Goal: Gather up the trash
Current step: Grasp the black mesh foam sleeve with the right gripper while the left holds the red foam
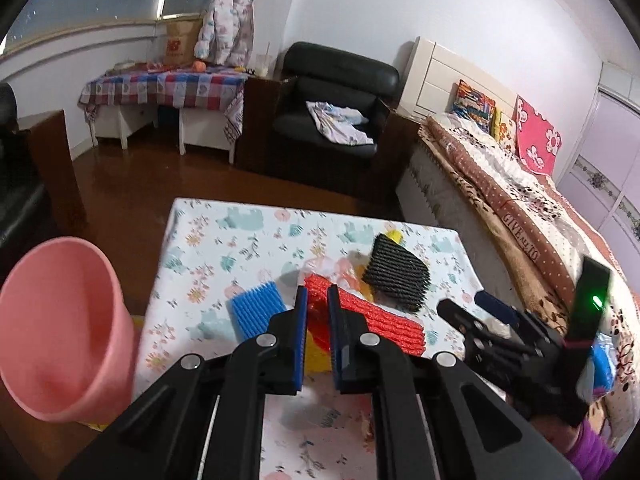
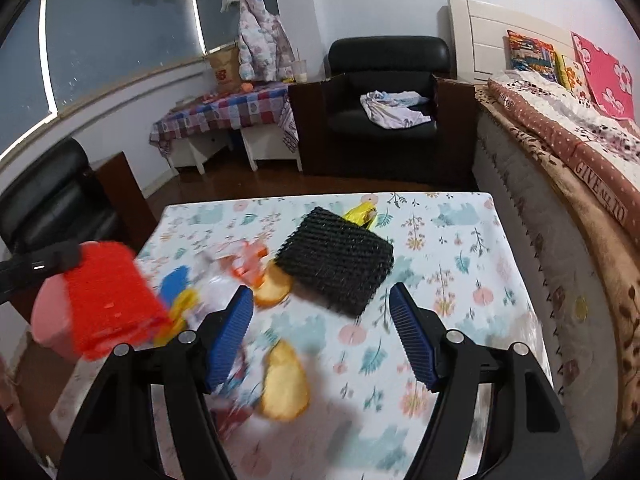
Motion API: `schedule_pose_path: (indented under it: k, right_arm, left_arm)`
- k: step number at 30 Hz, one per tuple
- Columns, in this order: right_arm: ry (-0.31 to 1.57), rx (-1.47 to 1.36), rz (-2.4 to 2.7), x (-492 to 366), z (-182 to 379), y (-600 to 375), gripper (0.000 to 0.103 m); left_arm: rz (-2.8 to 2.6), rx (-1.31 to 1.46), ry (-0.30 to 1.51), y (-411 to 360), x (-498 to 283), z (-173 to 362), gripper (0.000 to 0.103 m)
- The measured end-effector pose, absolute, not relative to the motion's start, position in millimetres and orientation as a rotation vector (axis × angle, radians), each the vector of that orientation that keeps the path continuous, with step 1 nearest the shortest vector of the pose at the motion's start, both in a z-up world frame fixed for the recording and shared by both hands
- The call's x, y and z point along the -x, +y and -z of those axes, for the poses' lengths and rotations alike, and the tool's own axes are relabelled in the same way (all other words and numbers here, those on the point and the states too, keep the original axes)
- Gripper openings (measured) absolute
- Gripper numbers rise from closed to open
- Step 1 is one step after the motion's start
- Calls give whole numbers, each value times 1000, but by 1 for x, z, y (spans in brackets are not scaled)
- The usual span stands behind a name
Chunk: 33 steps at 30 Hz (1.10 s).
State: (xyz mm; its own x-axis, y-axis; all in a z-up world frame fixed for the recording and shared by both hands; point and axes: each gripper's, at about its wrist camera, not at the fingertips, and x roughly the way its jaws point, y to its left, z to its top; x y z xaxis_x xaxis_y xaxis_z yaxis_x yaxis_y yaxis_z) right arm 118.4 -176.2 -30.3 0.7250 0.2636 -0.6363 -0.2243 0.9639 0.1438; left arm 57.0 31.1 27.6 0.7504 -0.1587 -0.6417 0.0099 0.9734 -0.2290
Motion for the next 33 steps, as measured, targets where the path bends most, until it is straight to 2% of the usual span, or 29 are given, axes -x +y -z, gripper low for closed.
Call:
schedule_pose_path:
  k: [8,9,10,13,16,25,31,33]
  right_arm:
    - [859,45,-267,-175,62,-151,70]
    - [874,56,-267,-179,66,-149,64]
    - [895,65,-272,-182,70,-147,47]
    - [945,39,-269,-186,79,-149,16]
    - [947,-2,-268,-182,78,-154,2]
    - [824,-26,-275,-147,33,-164,0]
    - [830,-41,-255,-151,31,-168,1]
    - [860,-46,-273,-157,38,-164,9]
  left_arm:
    - [25,184,726,45,-60,-24,9]
    - [18,183,729,47,-61,-23,9]
    - [12,178,729,47,-61,-22,9]
    - [-4,159,727,47,-59,-21,9]
    - [-11,155,722,48,-56,-20,9]
    - [-2,161,691,48,-43,-28,9]
    - [2,153,686,51,-34,-28,9]
    - [-5,155,693,54,-33,-25,9]
